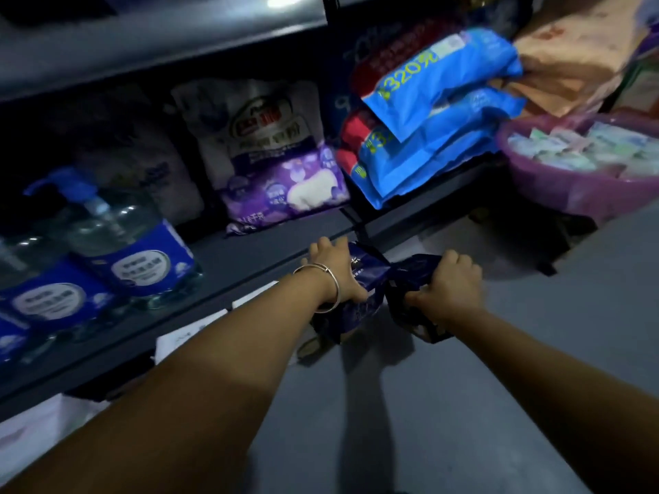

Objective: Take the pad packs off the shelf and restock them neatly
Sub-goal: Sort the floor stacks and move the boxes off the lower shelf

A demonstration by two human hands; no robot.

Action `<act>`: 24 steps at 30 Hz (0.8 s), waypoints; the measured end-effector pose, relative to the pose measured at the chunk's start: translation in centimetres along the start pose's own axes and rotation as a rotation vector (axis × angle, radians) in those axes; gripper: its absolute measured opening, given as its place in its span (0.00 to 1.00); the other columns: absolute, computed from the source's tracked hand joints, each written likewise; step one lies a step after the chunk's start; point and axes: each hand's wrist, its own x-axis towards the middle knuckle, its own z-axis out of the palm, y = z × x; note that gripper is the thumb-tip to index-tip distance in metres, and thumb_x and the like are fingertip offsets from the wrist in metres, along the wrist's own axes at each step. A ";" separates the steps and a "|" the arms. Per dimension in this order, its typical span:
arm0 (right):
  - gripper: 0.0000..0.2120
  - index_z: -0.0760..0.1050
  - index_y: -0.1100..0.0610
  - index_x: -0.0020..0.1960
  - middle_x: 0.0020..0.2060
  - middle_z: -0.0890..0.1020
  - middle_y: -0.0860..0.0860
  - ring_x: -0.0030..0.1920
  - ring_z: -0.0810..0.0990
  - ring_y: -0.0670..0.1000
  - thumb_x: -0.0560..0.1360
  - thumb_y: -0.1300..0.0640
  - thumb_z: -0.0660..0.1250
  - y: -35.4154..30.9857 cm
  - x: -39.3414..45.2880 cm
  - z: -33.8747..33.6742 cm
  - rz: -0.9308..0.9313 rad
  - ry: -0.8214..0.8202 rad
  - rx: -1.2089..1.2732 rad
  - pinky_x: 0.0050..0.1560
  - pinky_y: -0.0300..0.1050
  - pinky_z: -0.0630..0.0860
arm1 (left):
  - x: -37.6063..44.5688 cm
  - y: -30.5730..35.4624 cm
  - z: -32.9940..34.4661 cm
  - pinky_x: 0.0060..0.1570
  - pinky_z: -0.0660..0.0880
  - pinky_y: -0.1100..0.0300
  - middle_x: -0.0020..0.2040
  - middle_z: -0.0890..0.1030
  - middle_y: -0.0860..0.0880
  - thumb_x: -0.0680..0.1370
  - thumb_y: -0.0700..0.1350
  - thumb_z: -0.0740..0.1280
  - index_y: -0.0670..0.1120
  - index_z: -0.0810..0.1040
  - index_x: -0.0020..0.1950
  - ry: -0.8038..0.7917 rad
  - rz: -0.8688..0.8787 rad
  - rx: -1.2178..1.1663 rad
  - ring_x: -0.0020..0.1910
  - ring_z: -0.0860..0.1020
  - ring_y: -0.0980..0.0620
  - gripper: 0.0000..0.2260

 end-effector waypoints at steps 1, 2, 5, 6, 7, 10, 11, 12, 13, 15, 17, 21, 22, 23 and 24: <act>0.37 0.62 0.61 0.64 0.62 0.67 0.59 0.63 0.65 0.59 0.65 0.47 0.75 0.4 0.4 1.0 0.021 -0.008 0.012 0.61 0.52 0.69 | 0.9 0.0 1.0 0.65 0.67 0.48 0.66 0.63 0.41 0.65 0.52 0.75 0.44 0.59 0.72 -0.021 0.002 0.006 0.67 0.62 0.41 0.41; 0.37 0.62 0.62 0.65 0.63 0.67 0.59 0.63 0.65 0.59 0.65 0.47 0.75 0.7 0.6 1.8 0.043 -0.016 0.021 0.61 0.52 0.69 | 1.7 0.1 1.9 0.65 0.67 0.48 0.66 0.63 0.41 0.65 0.52 0.75 0.44 0.59 0.71 -0.045 0.007 0.015 0.67 0.62 0.41 0.41; 0.38 0.61 0.61 0.67 0.63 0.67 0.59 0.63 0.66 0.59 0.66 0.48 0.75 1.7 1.4 3.5 0.101 -0.035 0.044 0.61 0.54 0.70 | 3.6 0.3 3.8 0.63 0.66 0.49 0.67 0.62 0.42 0.66 0.52 0.74 0.44 0.57 0.72 -0.086 0.030 0.040 0.67 0.62 0.41 0.41; 0.38 0.61 0.61 0.67 0.63 0.67 0.58 0.63 0.66 0.58 0.65 0.49 0.75 2.0 1.7 3.8 0.117 -0.038 0.052 0.61 0.54 0.71 | 4.1 0.3 4.3 0.63 0.66 0.49 0.67 0.62 0.42 0.66 0.52 0.74 0.45 0.57 0.73 -0.088 0.036 0.042 0.67 0.61 0.42 0.42; 0.38 0.61 0.61 0.67 0.63 0.67 0.58 0.63 0.66 0.58 0.65 0.49 0.76 2.2 2.0 4.1 0.131 -0.036 0.065 0.61 0.54 0.71 | 4.7 0.3 4.6 0.63 0.65 0.50 0.67 0.61 0.42 0.66 0.52 0.74 0.45 0.56 0.73 -0.086 0.041 0.039 0.67 0.61 0.42 0.42; 0.38 0.61 0.62 0.66 0.62 0.67 0.59 0.63 0.66 0.59 0.65 0.50 0.76 2.1 2.7 4.7 0.167 0.008 0.131 0.61 0.54 0.71 | 6.0 -0.3 5.7 0.63 0.65 0.50 0.67 0.61 0.43 0.66 0.50 0.75 0.46 0.56 0.73 -0.059 0.051 0.045 0.67 0.60 0.42 0.41; 0.36 0.62 0.62 0.65 0.62 0.66 0.59 0.63 0.66 0.59 0.66 0.50 0.76 1.8 2.6 5.1 0.180 0.025 0.160 0.61 0.53 0.70 | 6.3 -0.6 6.1 0.62 0.66 0.50 0.67 0.61 0.43 0.67 0.50 0.75 0.46 0.56 0.73 -0.044 0.060 0.077 0.67 0.60 0.42 0.41; 0.35 0.62 0.62 0.65 0.62 0.66 0.59 0.63 0.66 0.59 0.66 0.51 0.75 1.6 2.4 5.8 0.193 0.031 0.198 0.61 0.53 0.70 | 6.5 -1.0 6.5 0.61 0.67 0.49 0.67 0.61 0.43 0.68 0.49 0.74 0.46 0.57 0.73 -0.030 0.078 0.131 0.67 0.60 0.42 0.39; 0.33 0.62 0.62 0.64 0.61 0.66 0.59 0.63 0.66 0.59 0.67 0.52 0.74 1.3 1.9 6.7 0.207 0.018 0.245 0.61 0.52 0.70 | 6.7 -1.5 6.9 0.61 0.67 0.49 0.67 0.62 0.42 0.69 0.47 0.74 0.45 0.58 0.73 -0.025 0.099 0.195 0.67 0.61 0.42 0.37; 0.30 0.62 0.61 0.63 0.61 0.65 0.58 0.62 0.67 0.60 0.69 0.54 0.73 0.6 0.2 8.8 0.238 -0.071 0.333 0.62 0.55 0.71 | 7.3 -2.6 7.7 0.62 0.68 0.48 0.68 0.62 0.42 0.71 0.44 0.72 0.45 0.59 0.72 -0.070 0.127 0.296 0.67 0.61 0.41 0.34; 0.31 0.60 0.62 0.65 0.62 0.64 0.59 0.62 0.70 0.61 0.70 0.55 0.73 -0.1 -1.5 10.4 0.261 -0.167 0.375 0.62 0.55 0.71 | 7.7 -3.6 8.1 0.66 0.66 0.48 0.70 0.61 0.42 0.72 0.43 0.70 0.47 0.60 0.74 -0.167 0.129 0.302 0.68 0.61 0.40 0.33; 0.30 0.58 0.61 0.66 0.64 0.63 0.60 0.61 0.72 0.62 0.71 0.58 0.72 -0.9 -2.0 10.9 0.269 -0.224 0.448 0.63 0.53 0.71 | 7.9 -4.4 8.0 0.71 0.60 0.50 0.73 0.58 0.42 0.76 0.41 0.66 0.49 0.56 0.76 -0.245 0.146 0.288 0.70 0.60 0.39 0.32; 0.30 0.58 0.61 0.66 0.64 0.63 0.60 0.61 0.72 0.62 0.72 0.59 0.71 -1.1 -1.9 10.8 0.273 -0.236 0.469 0.63 0.52 0.71 | 7.9 -4.4 7.9 0.72 0.60 0.50 0.73 0.58 0.42 0.75 0.40 0.66 0.48 0.56 0.76 -0.252 0.149 0.288 0.70 0.60 0.39 0.31; 0.30 0.58 0.60 0.66 0.65 0.63 0.60 0.61 0.72 0.61 0.72 0.60 0.71 -1.3 -1.8 10.7 0.273 -0.252 0.482 0.62 0.50 0.71 | 7.9 -4.4 7.7 0.71 0.60 0.50 0.73 0.59 0.42 0.75 0.40 0.66 0.47 0.58 0.75 -0.256 0.153 0.292 0.70 0.61 0.39 0.31; 0.30 0.58 0.60 0.67 0.66 0.63 0.60 0.61 0.72 0.61 0.72 0.60 0.70 -1.4 -1.7 10.7 0.270 -0.270 0.483 0.62 0.50 0.70 | 7.9 -4.4 7.6 0.71 0.61 0.50 0.72 0.61 0.42 0.74 0.40 0.67 0.47 0.60 0.75 -0.255 0.160 0.301 0.70 0.62 0.39 0.30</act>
